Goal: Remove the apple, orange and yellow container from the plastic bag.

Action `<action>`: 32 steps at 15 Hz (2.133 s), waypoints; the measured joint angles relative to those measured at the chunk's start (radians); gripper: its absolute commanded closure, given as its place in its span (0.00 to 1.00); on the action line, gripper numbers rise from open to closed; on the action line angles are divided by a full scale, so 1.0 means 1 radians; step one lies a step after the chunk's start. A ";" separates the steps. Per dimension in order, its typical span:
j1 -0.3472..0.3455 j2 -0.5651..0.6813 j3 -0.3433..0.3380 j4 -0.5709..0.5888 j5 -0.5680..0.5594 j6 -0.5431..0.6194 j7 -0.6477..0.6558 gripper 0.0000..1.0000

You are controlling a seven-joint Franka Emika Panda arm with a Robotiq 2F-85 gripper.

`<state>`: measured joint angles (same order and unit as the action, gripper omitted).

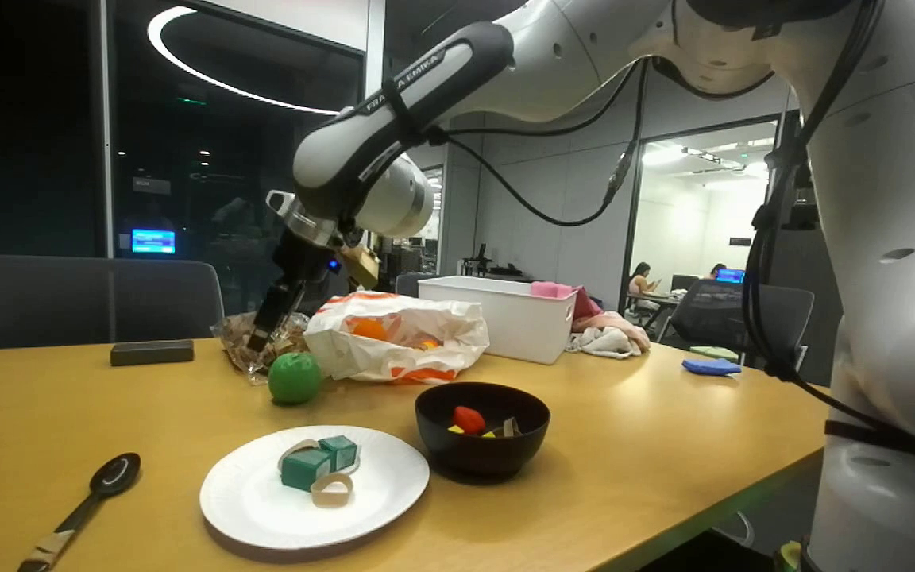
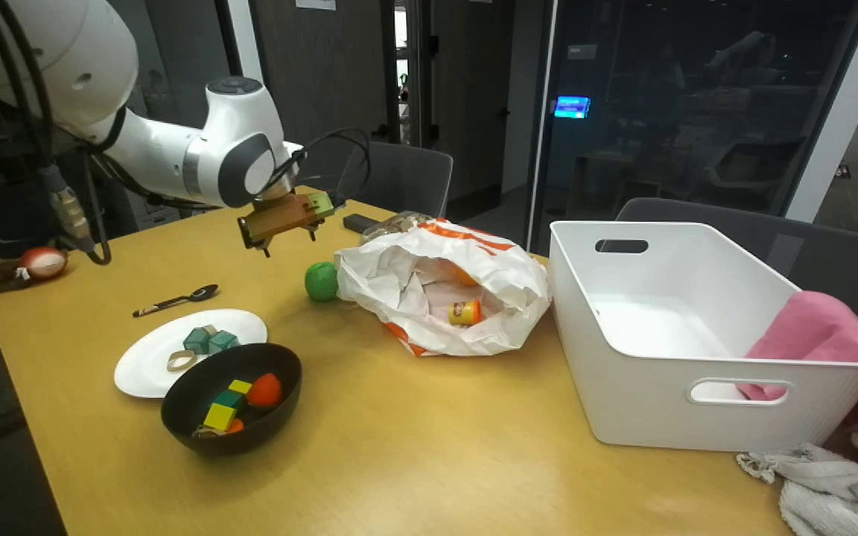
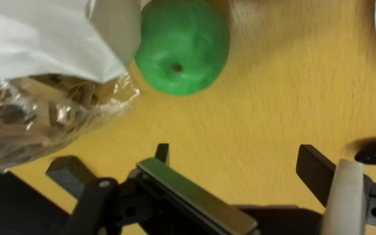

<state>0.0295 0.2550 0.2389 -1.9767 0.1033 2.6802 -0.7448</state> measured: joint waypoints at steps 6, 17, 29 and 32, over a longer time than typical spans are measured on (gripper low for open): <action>-0.029 -0.143 -0.084 -0.006 0.017 0.061 0.094 0.00; -0.054 -0.169 -0.245 -0.150 -0.252 -0.185 0.631 0.00; -0.032 -0.107 -0.235 -0.097 -0.152 -0.174 0.773 0.00; -0.033 -0.075 -0.238 -0.098 -0.152 -0.108 0.773 0.00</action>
<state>-0.0032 0.1796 0.0008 -2.0745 -0.0486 2.5722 0.0279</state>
